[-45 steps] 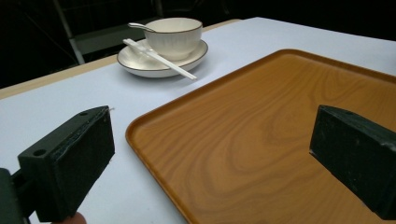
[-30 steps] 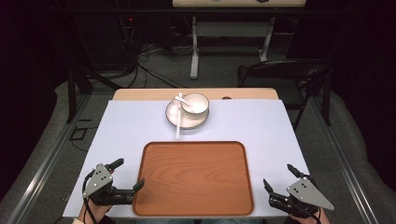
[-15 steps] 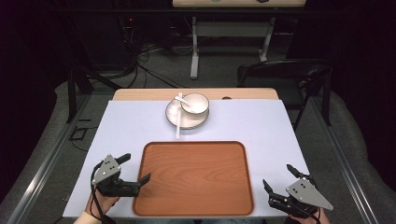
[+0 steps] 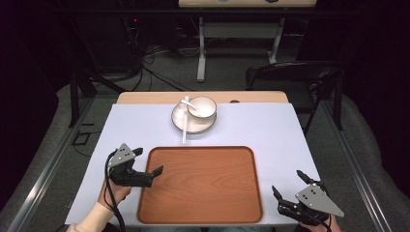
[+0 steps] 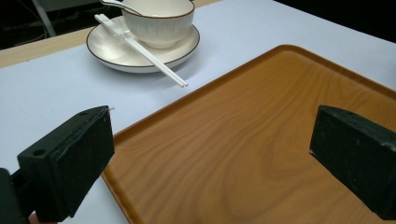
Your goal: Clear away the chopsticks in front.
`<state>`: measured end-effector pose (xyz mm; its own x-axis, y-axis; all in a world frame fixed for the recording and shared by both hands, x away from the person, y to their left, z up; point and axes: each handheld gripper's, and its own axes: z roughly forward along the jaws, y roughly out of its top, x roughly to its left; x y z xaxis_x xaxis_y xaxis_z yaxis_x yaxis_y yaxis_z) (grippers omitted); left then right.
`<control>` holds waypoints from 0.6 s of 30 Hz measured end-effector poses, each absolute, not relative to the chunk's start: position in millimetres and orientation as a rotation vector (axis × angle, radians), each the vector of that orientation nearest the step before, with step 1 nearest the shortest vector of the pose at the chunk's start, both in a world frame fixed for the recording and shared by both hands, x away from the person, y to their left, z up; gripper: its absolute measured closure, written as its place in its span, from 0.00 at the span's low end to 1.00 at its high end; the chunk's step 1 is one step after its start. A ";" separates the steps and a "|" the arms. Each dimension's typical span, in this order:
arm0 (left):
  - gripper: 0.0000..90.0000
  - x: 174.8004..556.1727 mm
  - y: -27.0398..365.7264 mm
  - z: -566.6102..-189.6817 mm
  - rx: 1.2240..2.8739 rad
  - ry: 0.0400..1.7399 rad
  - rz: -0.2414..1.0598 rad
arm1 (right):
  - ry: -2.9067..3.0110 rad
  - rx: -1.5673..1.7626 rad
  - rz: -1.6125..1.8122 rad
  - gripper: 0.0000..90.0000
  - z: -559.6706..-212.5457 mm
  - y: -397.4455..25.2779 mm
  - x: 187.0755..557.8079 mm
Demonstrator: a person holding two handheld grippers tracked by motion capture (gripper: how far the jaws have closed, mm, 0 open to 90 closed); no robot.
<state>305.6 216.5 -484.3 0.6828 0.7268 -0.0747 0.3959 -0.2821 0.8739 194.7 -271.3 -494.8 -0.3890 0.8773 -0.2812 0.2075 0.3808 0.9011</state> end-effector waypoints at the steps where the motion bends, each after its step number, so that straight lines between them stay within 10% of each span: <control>1: 0.00 307.9 215.8 -483.5 1.910 0.881 0.419 | 1.826 0.945 1.039 0.16 -494.7 -271.2 194.3; 18: 0.00 346.2 205.5 -470.2 1.952 0.943 0.357 | 1.827 0.947 1.039 0.16 -494.8 -271.6 194.9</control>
